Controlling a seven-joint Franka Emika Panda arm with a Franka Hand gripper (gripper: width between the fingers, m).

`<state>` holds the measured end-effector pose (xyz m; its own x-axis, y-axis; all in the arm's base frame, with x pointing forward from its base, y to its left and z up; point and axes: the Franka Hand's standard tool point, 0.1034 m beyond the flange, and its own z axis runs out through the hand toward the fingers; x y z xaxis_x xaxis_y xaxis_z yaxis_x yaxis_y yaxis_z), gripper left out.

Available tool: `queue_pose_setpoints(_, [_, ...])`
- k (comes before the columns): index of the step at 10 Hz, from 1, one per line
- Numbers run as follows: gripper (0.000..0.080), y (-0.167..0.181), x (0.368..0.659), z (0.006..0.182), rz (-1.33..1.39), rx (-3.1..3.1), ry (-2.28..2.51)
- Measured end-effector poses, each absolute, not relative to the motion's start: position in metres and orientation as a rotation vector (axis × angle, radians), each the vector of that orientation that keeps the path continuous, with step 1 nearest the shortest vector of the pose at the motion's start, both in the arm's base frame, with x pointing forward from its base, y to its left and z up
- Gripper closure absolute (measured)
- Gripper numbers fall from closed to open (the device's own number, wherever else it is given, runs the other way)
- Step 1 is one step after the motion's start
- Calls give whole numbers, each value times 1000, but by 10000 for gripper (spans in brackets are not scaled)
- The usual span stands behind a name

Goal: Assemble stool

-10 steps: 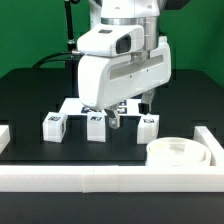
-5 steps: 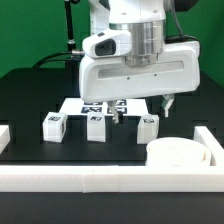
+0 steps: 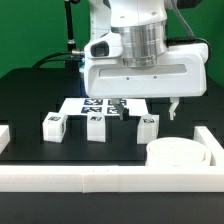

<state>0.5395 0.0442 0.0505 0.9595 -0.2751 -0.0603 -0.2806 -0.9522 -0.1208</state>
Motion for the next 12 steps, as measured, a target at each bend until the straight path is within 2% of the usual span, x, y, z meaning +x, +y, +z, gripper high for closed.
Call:
queue_pose_setpoints(2, [151,43,533,45,148,-2979,409])
queue_pose_setpoints(6, [151,48,517,32,719,-2866,327])
queue_pose_setpoints(10, [151,54,505,28,1269,-2644,243])
queue_pose_setpoints(12, [151,54,506,21,1360,-2595,225])
